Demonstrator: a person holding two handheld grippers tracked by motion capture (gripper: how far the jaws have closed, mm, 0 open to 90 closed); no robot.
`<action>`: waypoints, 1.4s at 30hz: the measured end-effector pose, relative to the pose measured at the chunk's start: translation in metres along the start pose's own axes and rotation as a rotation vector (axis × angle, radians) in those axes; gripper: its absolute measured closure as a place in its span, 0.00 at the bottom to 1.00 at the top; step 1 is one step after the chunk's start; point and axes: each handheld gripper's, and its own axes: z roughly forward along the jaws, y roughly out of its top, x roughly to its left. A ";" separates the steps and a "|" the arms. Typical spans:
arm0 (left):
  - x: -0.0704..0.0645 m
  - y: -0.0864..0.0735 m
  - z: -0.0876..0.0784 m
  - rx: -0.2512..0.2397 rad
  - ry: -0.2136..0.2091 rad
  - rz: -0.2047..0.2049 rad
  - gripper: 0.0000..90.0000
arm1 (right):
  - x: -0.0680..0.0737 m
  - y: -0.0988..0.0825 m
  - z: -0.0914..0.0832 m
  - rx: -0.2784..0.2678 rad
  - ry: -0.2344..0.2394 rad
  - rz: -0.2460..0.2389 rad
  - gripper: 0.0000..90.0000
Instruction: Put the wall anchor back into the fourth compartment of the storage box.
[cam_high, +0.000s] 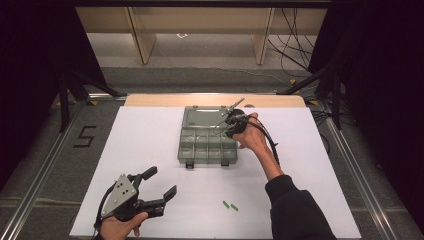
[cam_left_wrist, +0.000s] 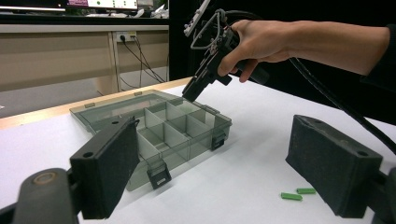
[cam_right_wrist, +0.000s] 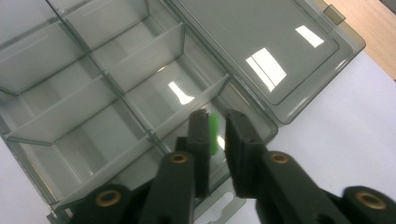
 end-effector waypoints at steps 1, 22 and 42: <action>0.000 0.000 0.000 0.000 0.000 0.000 0.18 | 0.000 0.000 0.001 -0.002 0.002 -0.003 0.81; 0.000 -0.001 0.001 -0.009 -0.005 0.003 0.18 | 0.029 -0.018 -0.041 -0.089 -0.010 0.030 0.35; 0.000 0.000 0.001 0.003 0.004 0.004 0.18 | 0.072 -0.051 -0.082 -0.170 0.035 -0.053 0.33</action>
